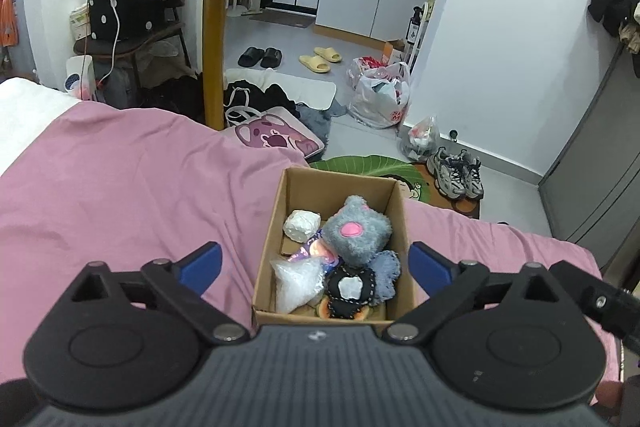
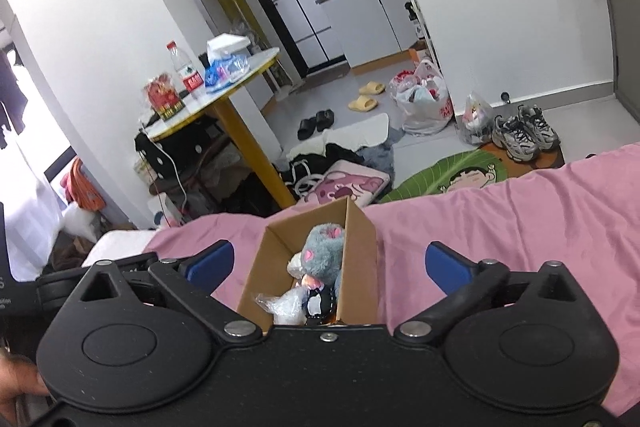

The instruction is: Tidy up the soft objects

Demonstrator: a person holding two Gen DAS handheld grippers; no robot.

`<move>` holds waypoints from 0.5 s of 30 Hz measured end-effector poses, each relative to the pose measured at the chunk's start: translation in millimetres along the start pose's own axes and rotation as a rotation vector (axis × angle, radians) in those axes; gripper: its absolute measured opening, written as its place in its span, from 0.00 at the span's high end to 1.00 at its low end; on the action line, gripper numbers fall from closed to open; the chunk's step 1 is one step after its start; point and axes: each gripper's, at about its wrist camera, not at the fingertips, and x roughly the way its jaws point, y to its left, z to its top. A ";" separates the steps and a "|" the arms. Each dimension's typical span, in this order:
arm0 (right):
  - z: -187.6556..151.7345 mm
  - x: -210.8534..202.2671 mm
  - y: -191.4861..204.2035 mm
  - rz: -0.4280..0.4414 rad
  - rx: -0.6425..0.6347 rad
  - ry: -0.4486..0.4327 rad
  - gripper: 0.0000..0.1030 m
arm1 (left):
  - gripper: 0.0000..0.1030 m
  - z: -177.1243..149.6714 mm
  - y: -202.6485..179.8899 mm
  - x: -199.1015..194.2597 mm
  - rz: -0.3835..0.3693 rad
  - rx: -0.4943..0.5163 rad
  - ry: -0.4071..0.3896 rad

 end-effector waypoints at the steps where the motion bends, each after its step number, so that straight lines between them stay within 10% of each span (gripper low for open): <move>1: 1.2 -3.9 -1.7 0.002 0.002 -0.007 0.00 | 0.00 -0.8 -1.5 -3.8 0.007 -0.001 -0.005; 15: 11.4 -45.3 -3.7 0.021 -0.021 -0.046 0.00 | 0.00 -3.8 -19.4 -50.9 -0.017 0.054 -0.054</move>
